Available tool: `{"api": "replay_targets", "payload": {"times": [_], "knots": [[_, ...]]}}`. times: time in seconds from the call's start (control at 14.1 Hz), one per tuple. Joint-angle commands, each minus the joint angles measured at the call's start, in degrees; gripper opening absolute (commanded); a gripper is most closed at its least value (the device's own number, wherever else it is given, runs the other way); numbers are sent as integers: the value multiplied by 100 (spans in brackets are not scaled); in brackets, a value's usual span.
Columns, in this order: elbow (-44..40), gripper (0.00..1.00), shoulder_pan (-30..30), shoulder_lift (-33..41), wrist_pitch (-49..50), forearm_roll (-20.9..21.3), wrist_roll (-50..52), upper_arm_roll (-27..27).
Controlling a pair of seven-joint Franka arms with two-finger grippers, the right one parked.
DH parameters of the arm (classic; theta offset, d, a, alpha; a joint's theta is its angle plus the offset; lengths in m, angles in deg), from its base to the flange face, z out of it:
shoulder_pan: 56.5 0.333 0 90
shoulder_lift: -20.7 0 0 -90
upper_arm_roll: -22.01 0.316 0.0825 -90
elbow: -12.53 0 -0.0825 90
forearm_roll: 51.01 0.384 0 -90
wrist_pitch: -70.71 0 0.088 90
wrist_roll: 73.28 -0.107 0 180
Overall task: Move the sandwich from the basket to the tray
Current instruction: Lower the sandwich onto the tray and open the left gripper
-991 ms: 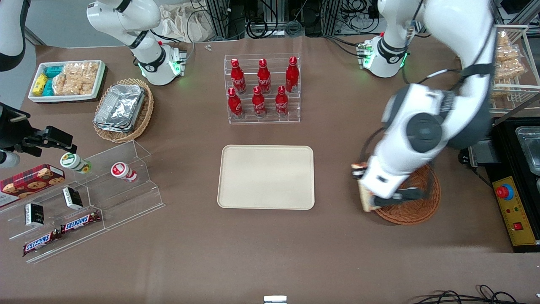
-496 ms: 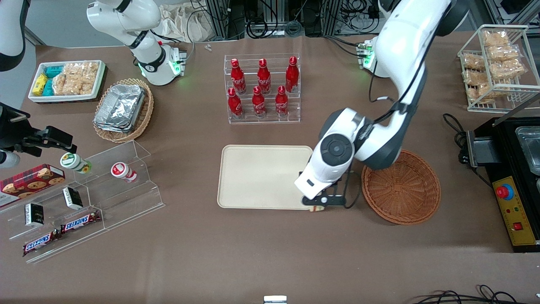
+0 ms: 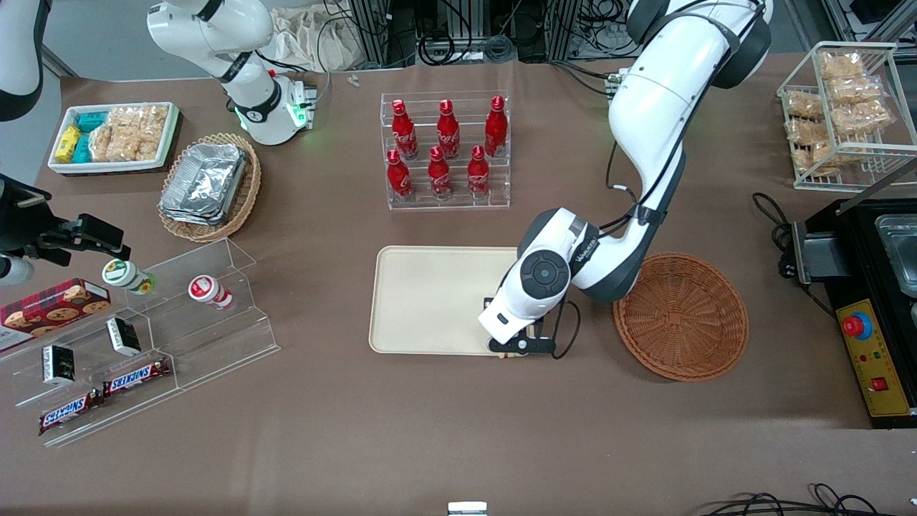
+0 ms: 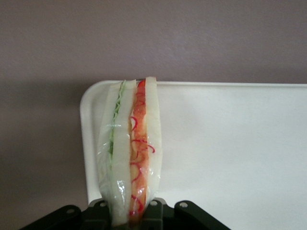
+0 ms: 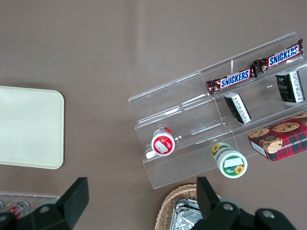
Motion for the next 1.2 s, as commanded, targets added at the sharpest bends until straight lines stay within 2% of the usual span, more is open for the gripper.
{"api": "replay_targets", "payload": {"times": [0.0,0.21,0.28,0.35,0.42,0.85,1.13], "knots": [[-20,7,-109,-21,91,-157,62,43],[68,17,-144,-47,82,-139,88,52],[103,28,-144,-39,82,-131,140,52],[112,52,-136,-39,82,-105,202,52],[112,100,-136,-39,90,-104,211,61],[112,100,-13,461,327,-113,220,104],[112,100,785,1383,1414,-122,115,96]]}}
